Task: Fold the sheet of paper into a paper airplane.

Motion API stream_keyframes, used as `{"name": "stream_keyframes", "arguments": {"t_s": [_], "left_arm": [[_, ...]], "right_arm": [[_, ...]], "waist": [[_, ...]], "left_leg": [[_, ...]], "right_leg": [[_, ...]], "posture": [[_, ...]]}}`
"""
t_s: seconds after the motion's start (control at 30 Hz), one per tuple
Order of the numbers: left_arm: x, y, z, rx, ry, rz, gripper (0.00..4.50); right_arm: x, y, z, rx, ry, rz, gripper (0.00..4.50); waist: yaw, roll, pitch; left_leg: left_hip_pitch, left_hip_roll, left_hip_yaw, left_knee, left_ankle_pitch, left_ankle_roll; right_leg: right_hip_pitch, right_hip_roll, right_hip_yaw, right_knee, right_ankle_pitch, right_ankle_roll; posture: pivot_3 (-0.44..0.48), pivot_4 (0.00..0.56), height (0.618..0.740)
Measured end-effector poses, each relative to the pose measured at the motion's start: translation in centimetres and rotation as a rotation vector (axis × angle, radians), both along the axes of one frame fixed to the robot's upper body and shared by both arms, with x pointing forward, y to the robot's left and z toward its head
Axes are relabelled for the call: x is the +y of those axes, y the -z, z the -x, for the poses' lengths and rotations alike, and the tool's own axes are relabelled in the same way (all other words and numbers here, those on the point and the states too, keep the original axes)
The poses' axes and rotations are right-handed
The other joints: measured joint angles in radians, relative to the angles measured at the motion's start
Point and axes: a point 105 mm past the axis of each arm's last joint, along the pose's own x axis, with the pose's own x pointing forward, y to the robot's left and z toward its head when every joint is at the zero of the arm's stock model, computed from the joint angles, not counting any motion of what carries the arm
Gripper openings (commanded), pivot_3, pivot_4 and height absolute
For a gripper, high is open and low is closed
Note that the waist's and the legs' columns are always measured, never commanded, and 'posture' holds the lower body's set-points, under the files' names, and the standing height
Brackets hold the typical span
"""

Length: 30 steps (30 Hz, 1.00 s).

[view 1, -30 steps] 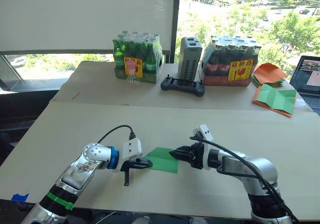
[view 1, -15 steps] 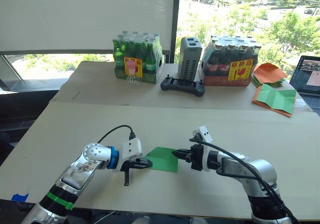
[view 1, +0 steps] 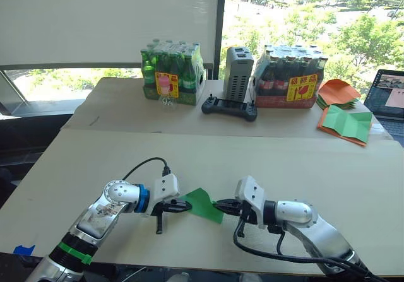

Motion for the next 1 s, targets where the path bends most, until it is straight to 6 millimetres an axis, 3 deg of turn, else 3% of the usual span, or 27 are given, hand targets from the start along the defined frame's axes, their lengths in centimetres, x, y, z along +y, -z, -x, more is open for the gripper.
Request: {"name": "stream_keyframes", "arguments": {"t_s": [0.37,0.73,1.0], "left_arm": [[0.1,0.0,0.0,0.000,0.001,-0.006,0.00],[0.2,-0.1,0.0,-0.002,-0.001,-0.009,0.00],[2.3,-1.4,-0.1,0.041,-0.068,-0.016,0.00]], "right_arm": [[0.3,0.7,1.3,-0.147,-0.146,0.061,0.02],[-0.1,2.0,0.9,-0.150,-0.140,0.139,0.02],[0.0,1.9,0.9,-0.139,-0.136,0.140,0.02]], "waist": [[-0.001,0.000,0.000],[0.000,0.000,0.000],[-0.001,0.000,0.000]], "left_leg": [[0.000,0.000,0.000,0.000,0.000,0.000],[0.000,0.000,0.000,0.000,0.000,0.000],[0.000,0.000,0.000,0.000,0.000,0.000]], "right_leg": [[0.000,0.001,0.000,0.000,0.000,0.000],[0.000,0.001,0.000,0.000,0.000,0.000],[-0.001,0.002,0.000,0.001,0.000,0.000]], "posture": [[0.000,0.150,0.675],[0.000,0.150,0.675],[0.000,0.150,0.675]]}}
